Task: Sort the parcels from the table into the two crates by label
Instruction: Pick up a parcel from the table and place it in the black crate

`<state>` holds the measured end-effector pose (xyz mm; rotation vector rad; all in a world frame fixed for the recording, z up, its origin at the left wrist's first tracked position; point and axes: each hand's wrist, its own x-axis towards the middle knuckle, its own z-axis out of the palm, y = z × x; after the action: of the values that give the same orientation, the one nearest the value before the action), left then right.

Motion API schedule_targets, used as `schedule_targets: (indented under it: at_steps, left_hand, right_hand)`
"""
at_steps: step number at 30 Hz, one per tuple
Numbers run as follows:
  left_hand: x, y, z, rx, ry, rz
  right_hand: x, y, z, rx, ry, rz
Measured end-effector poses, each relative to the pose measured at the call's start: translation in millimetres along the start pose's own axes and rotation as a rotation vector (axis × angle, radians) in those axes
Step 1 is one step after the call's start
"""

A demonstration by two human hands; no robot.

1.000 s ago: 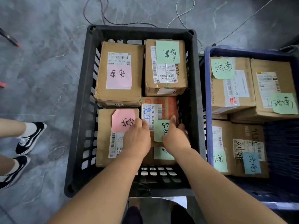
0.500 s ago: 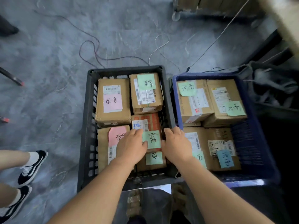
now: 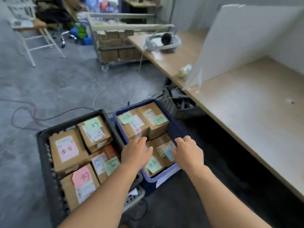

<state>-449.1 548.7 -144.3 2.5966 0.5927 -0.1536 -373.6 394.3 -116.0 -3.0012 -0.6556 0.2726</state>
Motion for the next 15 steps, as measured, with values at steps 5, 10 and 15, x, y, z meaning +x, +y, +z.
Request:
schedule_targets:
  at_steps: [5,10,15]
  left_hand:
    - [12.3,86.8,-17.1,0.021,0.057,0.189]
    - [2.3,180.4,-1.7,0.055,0.062,0.309]
    - [-20.2,278.1,37.3,0.098,0.019,0.434]
  right_hand:
    - [-19.7,68.6,-49.1,0.016,0.151,0.122]
    - [-53.2,147.6,-75.3,0.062,0.234,0.224]
    - [-97.2,239.5,-85.2,0.071,0.275,0.339]
